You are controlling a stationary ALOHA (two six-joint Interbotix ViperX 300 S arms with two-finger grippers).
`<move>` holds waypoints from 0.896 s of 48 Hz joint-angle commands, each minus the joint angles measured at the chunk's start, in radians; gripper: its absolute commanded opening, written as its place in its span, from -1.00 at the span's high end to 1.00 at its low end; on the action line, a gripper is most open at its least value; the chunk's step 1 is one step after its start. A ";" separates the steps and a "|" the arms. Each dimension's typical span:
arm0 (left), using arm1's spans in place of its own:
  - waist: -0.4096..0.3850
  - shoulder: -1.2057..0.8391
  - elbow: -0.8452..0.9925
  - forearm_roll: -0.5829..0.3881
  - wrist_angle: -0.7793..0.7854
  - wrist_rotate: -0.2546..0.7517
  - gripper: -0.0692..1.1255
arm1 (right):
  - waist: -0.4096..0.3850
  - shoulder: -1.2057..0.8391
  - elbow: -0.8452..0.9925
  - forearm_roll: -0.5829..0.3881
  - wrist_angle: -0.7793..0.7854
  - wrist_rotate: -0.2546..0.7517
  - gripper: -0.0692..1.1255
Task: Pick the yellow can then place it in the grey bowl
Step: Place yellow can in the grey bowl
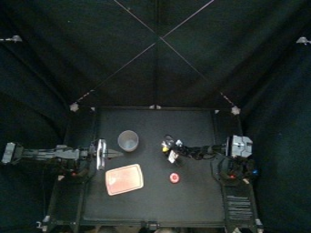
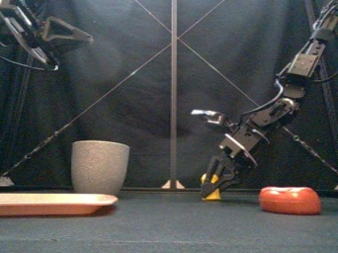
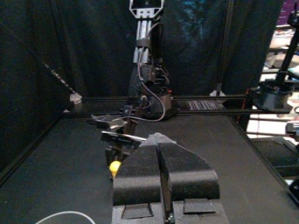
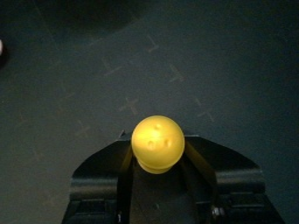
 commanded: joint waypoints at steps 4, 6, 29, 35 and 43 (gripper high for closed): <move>0.005 0.005 -0.014 0.000 -0.009 0.000 0.94 | 0.011 -0.051 -0.038 -0.002 0.000 0.000 -0.28; 0.005 0.005 -0.014 0.000 -0.009 0.000 0.94 | 0.014 -0.063 -0.057 -0.006 0.002 -0.002 -0.28; 0.018 0.005 -0.012 0.002 -0.009 0.002 0.94 | 0.009 0.002 -0.508 -0.198 0.002 0.000 -0.28; 0.018 0.005 -0.011 0.002 -0.011 0.000 0.94 | 0.005 0.098 -0.620 -0.196 0.002 0.000 -0.28; 0.020 0.005 -0.009 0.002 -0.011 0.002 0.94 | 0.005 0.213 -0.749 -0.196 0.041 0.002 -0.29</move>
